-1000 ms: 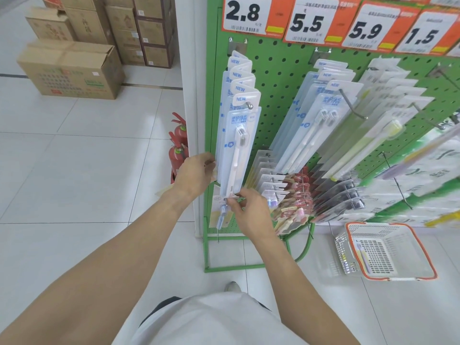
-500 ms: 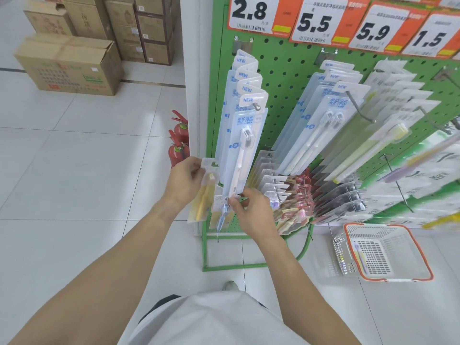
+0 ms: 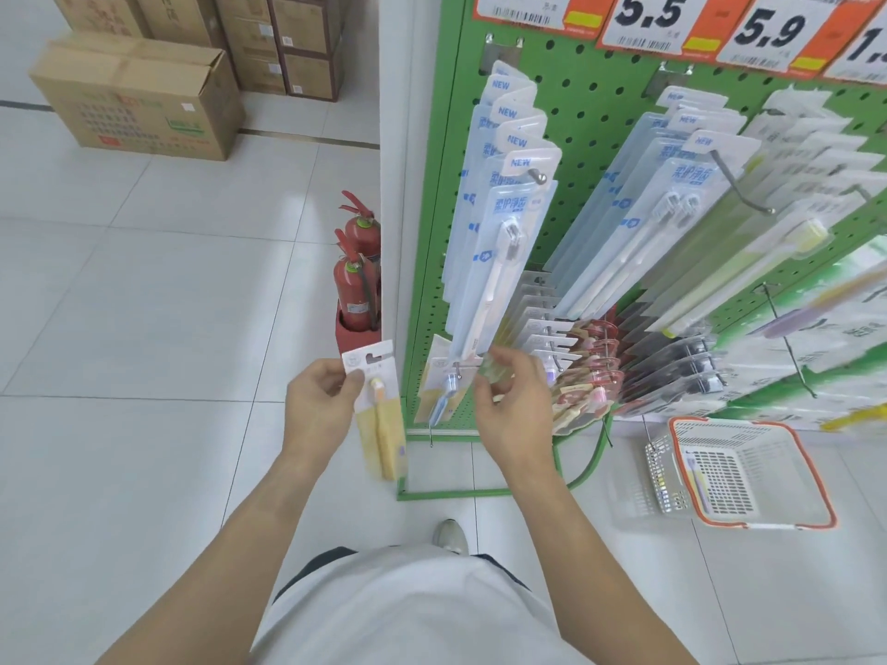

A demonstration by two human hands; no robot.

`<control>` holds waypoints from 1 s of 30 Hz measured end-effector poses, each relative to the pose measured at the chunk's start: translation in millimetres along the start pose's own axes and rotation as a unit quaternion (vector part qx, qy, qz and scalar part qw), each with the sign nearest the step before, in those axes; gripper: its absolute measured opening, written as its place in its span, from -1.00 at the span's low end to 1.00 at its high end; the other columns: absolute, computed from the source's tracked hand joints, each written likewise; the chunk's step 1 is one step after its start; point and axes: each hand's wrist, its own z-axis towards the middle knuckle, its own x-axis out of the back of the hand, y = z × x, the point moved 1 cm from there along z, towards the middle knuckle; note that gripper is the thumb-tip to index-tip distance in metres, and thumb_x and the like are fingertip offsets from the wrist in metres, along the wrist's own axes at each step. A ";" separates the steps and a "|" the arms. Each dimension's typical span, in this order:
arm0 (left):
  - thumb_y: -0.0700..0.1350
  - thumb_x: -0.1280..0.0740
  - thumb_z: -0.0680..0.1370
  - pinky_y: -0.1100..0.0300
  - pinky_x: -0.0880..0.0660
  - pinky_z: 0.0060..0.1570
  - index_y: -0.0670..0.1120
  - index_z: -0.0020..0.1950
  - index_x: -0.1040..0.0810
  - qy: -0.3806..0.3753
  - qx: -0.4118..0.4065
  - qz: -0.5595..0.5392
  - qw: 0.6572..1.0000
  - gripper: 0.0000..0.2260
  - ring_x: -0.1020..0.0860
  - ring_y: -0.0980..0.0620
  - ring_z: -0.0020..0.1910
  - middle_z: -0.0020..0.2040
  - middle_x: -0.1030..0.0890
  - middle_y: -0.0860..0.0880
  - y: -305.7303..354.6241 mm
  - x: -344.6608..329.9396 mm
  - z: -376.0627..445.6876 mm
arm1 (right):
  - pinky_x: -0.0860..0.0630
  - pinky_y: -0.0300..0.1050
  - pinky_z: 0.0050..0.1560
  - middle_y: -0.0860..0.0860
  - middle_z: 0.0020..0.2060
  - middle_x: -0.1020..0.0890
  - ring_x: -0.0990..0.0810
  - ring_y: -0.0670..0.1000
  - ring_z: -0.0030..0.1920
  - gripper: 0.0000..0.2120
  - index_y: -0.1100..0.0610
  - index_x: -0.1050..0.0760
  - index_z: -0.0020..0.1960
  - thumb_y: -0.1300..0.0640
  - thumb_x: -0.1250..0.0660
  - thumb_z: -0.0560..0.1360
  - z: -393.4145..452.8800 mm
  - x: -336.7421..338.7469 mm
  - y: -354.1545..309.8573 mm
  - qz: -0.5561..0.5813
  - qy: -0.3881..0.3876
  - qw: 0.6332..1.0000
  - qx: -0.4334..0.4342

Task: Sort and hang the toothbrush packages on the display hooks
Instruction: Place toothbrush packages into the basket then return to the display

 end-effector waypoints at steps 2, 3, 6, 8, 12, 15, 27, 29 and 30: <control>-0.24 -0.37 0.60 -0.02 -0.66 -0.01 -0.19 0.03 -0.61 -0.005 0.031 -0.025 0.999 -0.95 -0.70 -0.10 -0.02 -0.05 -0.74 -0.09 -6.8 1.5 -12.4 | -0.39 -0.47 -0.18 -0.07 0.05 -0.53 -0.55 -0.19 -0.19 -0.81 0.09 -0.54 0.17 0.23 -0.34 0.57 -11.3 -0.2 -5.3 0.028 0.029 0.999 0.010; -0.26 -0.37 0.60 0.03 -0.67 -0.09 -0.22 0.04 -0.61 -0.008 0.044 -0.043 0.998 -0.94 -0.70 -0.14 -0.03 -0.06 -0.74 -0.11 -7.1 0.3 -18.1 | -0.41 -0.43 -0.20 -0.07 0.01 -0.56 -0.55 -0.15 -0.20 -0.85 0.08 -0.55 0.12 0.24 -0.34 0.57 -16.0 0.4 -7.8 0.045 0.031 0.998 0.018; -0.28 -0.37 0.60 0.20 -0.64 -0.26 -0.26 0.04 -0.60 -0.022 0.076 -0.085 0.993 -0.93 -0.70 -0.19 -0.09 -0.08 -0.74 -0.16 -3.9 1.2 -33.0 | -0.49 -0.34 -0.17 -0.09 -0.08 -0.62 -0.59 -0.12 -0.15 -0.91 0.05 -0.57 0.05 0.20 -0.38 0.56 -31.6 -3.9 -11.1 0.071 -0.026 0.997 0.016; -0.28 -0.38 0.59 0.15 -0.65 -0.22 -0.28 0.06 -0.61 -0.031 0.094 -0.108 0.989 -0.91 -0.70 -0.20 -0.10 -0.06 -0.73 -0.21 -1.7 5.4 -37.6 | -0.50 -0.36 -0.06 -0.12 -0.06 -0.64 -0.60 -0.16 -0.06 -0.87 0.03 -0.57 0.09 0.12 -0.42 0.55 -43.3 -8.9 -8.1 0.071 -0.081 0.994 -0.010; -0.25 -0.39 0.59 0.08 -0.67 -0.17 -0.22 0.05 -0.62 -0.056 0.121 -0.153 0.979 -0.93 -0.71 -0.18 -0.12 -0.04 -0.72 -0.22 4.2 14.9 -42.4 | -0.53 -0.34 -0.04 -0.12 0.00 -0.70 -0.65 -0.19 0.01 -0.78 -0.03 -0.58 0.16 -0.01 -0.45 0.54 -63.0 -13.8 2.2 0.130 -0.254 0.948 -0.140; -0.23 -0.38 0.60 0.11 -0.67 -0.16 -0.18 0.07 -0.63 -0.086 0.131 -0.163 0.974 -0.92 -0.72 -0.15 -0.10 -0.04 -0.73 -0.18 3.3 17.3 -47.7 | -0.53 -0.28 -0.12 -0.02 -0.08 -0.75 -0.69 -0.11 -0.13 -0.84 0.10 -0.63 0.09 0.04 -0.43 0.57 -79.4 -13.0 6.1 0.155 -0.305 0.923 -0.177; -0.17 -0.32 0.64 0.10 -0.65 -0.07 -0.27 0.10 -0.66 -0.089 0.155 -0.129 0.975 -0.80 -0.71 -0.23 -0.03 -0.02 -0.73 -0.22 -14.9 -10.7 -110.8 | -0.56 -0.21 -0.07 -0.08 -0.24 -0.72 -0.69 -0.08 -0.19 -0.81 0.17 -0.62 0.15 0.11 -0.41 0.59 -118.8 28.7 35.4 0.261 -0.368 0.865 -0.221; -0.17 -0.33 0.64 0.10 -0.66 -0.06 -0.26 0.11 -0.66 -0.051 0.170 -0.142 0.974 -0.81 -0.71 -0.20 -0.03 -0.02 -0.73 -0.20 -12.5 -19.9 -121.0 | -0.59 0.10 0.18 0.07 -0.06 -0.75 -0.72 0.13 0.01 -0.82 0.11 -0.64 0.15 0.10 -0.43 0.57 -121.5 48.4 52.3 0.245 -0.398 0.858 -0.215; -0.17 -0.33 0.64 0.11 -0.66 -0.06 -0.26 0.10 -0.66 -0.041 0.173 -0.143 0.974 -0.81 -0.72 -0.17 -0.04 -0.02 -0.73 -0.20 -11.3 -25.2 -127.3 | -0.55 0.22 0.25 0.13 -0.02 -0.74 -0.71 0.21 0.06 -0.83 0.10 -0.66 0.14 0.10 -0.44 0.57 -124.0 57.7 61.6 0.245 -0.404 0.854 -0.217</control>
